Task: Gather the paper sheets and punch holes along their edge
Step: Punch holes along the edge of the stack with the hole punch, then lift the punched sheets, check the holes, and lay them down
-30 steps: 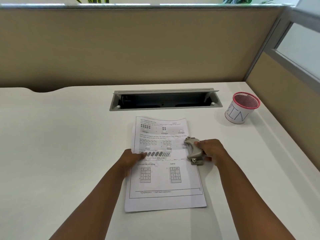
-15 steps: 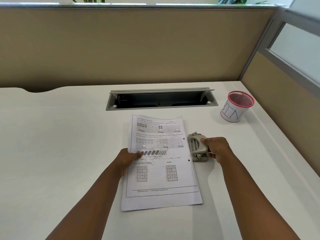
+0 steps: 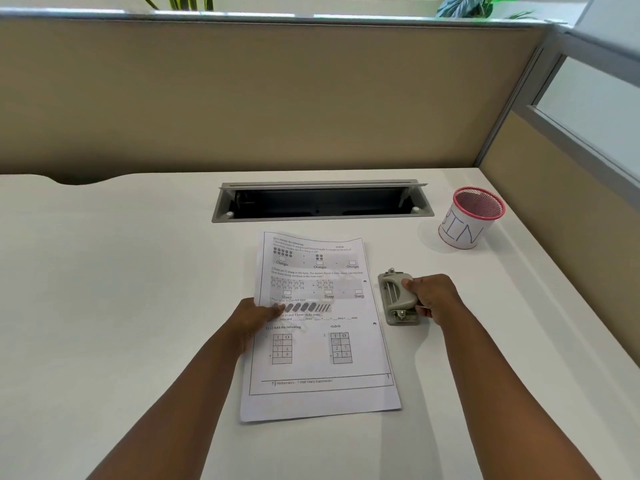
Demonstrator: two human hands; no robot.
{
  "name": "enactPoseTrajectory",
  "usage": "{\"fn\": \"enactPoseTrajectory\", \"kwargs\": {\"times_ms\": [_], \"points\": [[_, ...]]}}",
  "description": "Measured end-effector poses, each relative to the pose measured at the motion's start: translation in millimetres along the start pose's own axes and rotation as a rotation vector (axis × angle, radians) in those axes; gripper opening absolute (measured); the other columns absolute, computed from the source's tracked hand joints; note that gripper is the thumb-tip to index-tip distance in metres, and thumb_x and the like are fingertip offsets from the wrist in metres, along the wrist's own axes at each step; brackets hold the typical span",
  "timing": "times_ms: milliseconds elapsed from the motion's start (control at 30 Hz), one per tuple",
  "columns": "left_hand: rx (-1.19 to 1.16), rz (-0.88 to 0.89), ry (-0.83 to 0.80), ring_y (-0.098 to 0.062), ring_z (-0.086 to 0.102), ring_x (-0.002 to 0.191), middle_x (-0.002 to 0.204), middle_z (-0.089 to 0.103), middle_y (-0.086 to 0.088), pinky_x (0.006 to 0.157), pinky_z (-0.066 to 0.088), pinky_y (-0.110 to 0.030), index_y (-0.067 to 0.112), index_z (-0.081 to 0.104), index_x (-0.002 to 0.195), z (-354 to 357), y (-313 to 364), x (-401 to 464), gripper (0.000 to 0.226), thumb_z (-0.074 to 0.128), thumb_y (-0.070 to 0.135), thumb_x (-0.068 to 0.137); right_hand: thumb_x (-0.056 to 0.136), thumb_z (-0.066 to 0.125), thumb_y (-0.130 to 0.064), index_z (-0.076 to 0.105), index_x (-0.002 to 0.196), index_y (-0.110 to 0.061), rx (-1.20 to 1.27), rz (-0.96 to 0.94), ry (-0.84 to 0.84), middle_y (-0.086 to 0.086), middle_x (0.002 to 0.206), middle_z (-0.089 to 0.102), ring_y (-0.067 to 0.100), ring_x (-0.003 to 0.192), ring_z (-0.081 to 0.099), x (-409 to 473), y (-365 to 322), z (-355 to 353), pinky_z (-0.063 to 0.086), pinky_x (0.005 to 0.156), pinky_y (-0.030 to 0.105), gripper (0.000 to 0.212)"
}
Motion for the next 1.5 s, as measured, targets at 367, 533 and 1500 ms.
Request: {"fn": "enactPoseTrajectory", "kwargs": {"times_ms": [367,533,1500], "points": [[-0.031,0.012,-0.033,-0.039,0.061,0.109,0.117,0.064,-0.026,0.102,0.045,-0.051,-0.008,0.057,0.119,-3,-2,-3,0.042,0.068,0.010,0.083,0.085,0.062,-0.023,0.067,0.092,-0.008,-0.122,-0.327,0.342,0.013,0.098,0.071,0.033,0.098,0.061,-38,-40,-18,0.043,0.080,0.032,0.018],[-0.091,0.075,-0.018,-0.027,0.066,0.088,0.098,0.070,-0.015,0.088,0.050,-0.038,-0.001,0.064,0.110,-12,4,-8,0.029,0.066,0.012,0.084,0.084,0.065,-0.022,0.062,0.114,-0.008,-0.039,-0.361,0.041,0.010,0.106,0.068,0.023,0.100,0.061,-46,-44,21,0.048,0.091,0.034,0.033],[-0.259,0.667,0.155,-0.008,0.066,0.083,0.096,0.067,0.004,0.063,0.056,-0.019,0.021,0.057,0.110,-64,83,-101,0.030,0.060,0.003,0.085,0.083,0.065,-0.006,0.069,0.085,-0.023,0.638,-0.582,-0.323,-0.012,0.077,0.072,0.000,0.066,0.069,-132,-59,94,0.052,0.056,0.011,0.017]]}}
Point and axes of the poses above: each hand's wrist, its own x-axis towards the middle knuckle, its own z-axis out of the palm, y = z × x, the point moved 9 cm from there along x, towards the middle knuckle
